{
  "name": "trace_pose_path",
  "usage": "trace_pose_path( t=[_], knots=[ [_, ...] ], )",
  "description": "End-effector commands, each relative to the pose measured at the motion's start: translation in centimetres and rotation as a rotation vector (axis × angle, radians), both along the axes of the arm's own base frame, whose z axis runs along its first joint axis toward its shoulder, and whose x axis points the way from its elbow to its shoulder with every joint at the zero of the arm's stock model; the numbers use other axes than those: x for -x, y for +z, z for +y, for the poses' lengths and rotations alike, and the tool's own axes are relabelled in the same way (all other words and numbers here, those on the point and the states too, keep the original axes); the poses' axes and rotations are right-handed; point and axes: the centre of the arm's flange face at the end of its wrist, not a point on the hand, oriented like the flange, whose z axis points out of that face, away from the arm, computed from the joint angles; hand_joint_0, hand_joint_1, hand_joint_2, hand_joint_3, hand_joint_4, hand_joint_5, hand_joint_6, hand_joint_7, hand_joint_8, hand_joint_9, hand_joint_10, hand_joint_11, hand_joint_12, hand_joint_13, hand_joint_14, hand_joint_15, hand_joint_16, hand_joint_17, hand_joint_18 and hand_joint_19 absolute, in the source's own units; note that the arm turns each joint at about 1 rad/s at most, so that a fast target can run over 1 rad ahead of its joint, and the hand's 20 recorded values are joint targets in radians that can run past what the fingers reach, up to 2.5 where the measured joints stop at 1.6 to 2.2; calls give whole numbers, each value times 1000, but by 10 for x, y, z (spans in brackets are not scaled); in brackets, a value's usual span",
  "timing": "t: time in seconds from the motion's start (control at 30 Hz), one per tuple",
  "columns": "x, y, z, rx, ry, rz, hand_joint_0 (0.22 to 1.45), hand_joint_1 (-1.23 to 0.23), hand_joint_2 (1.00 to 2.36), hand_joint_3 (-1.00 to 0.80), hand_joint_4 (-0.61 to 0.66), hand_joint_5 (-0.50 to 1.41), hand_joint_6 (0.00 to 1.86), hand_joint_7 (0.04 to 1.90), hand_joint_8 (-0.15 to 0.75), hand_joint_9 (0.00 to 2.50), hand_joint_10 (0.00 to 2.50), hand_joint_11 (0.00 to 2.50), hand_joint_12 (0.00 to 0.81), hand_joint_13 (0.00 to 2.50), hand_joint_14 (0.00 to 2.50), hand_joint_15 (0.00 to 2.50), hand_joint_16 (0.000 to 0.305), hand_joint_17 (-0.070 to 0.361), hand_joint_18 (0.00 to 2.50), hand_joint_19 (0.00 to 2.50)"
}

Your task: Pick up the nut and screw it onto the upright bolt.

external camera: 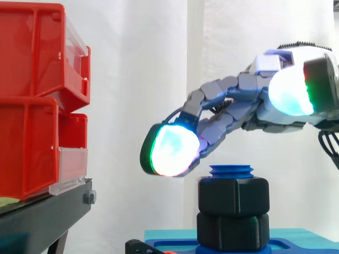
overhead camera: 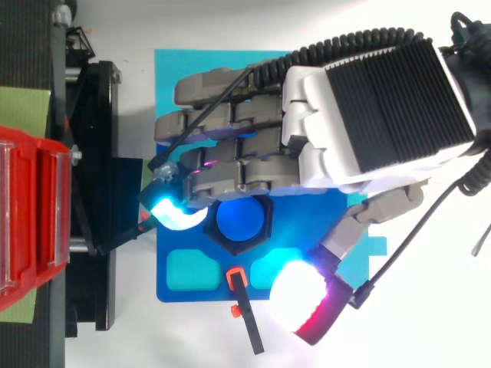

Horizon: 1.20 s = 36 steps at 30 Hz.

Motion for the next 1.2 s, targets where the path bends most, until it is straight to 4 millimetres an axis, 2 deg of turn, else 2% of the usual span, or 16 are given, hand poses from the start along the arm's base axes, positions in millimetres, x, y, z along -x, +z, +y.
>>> trace_pose_path(
  t=[0.0, 0.93, 1.17],
  knots=[
    [-4, -13, 0, -11, 2, 8, 436, -288, 1000, -500, 219, -167, 502, 698, 332, 730, 0, 1, 445, 370, 0, 0, 62, 140, 302, 72],
    [-3, -14, -9, -28, 0, 7, 443, -287, 1000, -500, 250, -143, 503, 760, 339, 812, 1, 63, 437, 440, 0, 0, 61, 136, 372, 108],
    [-3, -13, -11, -28, -2, 4, 449, -285, 1000, -500, 307, -101, 504, 871, 349, 889, 6, 102, 433, 490, 0, 0, 59, 134, 412, 120]
  ],
)
